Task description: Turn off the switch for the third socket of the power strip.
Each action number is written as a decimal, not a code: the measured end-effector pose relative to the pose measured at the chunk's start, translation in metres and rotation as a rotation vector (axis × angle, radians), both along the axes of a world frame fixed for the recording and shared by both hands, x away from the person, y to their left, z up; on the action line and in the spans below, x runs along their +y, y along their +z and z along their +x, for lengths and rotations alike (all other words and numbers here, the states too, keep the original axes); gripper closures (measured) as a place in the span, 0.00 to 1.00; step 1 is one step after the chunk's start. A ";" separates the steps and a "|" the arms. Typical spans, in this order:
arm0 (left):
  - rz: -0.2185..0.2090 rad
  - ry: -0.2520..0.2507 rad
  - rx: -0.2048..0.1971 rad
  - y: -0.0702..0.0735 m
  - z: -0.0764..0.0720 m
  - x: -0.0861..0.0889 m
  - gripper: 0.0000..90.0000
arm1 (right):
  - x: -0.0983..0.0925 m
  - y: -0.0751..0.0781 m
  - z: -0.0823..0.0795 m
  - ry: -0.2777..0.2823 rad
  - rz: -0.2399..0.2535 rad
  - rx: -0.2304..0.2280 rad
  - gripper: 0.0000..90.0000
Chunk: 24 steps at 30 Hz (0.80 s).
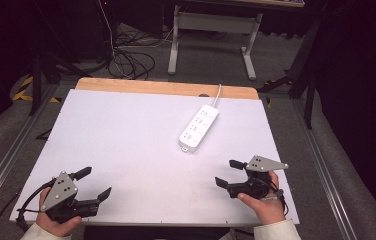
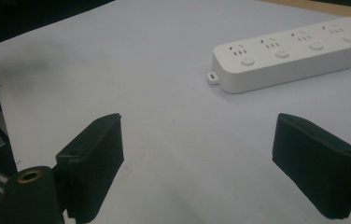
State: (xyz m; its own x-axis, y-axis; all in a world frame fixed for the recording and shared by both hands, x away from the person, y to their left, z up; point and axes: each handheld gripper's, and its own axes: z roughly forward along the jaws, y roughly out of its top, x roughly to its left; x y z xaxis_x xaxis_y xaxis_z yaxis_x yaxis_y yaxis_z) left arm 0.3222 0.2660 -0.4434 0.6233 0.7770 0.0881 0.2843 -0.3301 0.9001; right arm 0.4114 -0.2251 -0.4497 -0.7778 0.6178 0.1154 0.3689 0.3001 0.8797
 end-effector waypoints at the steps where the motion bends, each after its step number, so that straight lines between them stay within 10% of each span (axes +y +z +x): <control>1: 0.000 -0.001 -0.001 0.000 0.000 0.000 0.18 | 0.000 -0.003 -0.001 0.000 -0.004 0.002 0.19; 24: -0.043 -0.002 0.036 -0.007 0.006 0.002 0.16 | -0.008 -0.035 -0.008 -0.052 -0.083 0.000 0.19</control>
